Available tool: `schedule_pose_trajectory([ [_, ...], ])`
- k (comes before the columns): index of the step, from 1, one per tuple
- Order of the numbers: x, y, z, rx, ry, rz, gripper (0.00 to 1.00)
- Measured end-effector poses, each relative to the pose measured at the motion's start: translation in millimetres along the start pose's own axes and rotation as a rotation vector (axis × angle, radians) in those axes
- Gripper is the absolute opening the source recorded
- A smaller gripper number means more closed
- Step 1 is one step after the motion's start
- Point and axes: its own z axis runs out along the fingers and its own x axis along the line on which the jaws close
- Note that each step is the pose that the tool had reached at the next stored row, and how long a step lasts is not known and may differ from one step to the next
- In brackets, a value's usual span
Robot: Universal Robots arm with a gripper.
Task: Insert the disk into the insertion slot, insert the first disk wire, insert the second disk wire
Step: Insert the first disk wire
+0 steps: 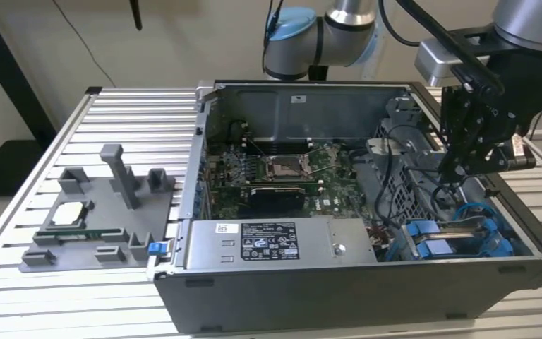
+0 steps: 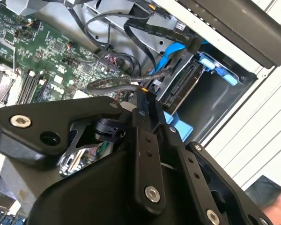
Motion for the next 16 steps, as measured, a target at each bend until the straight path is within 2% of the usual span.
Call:
schedule_pose_trajectory([
  [6,1.2,-0.8,0.4,-0.0026,0.0001,0.0,0.0],
  [9,3.7,-2.9,0.7,-0.0104,0.0005,0.001,0.0],
  [13,7.3,-6.6,1.8,-0.026,0.0015,0.002,0.0],
  [16,10.4,-9.0,3.3,-0.0295,0.0016,0.002,0.0],
])
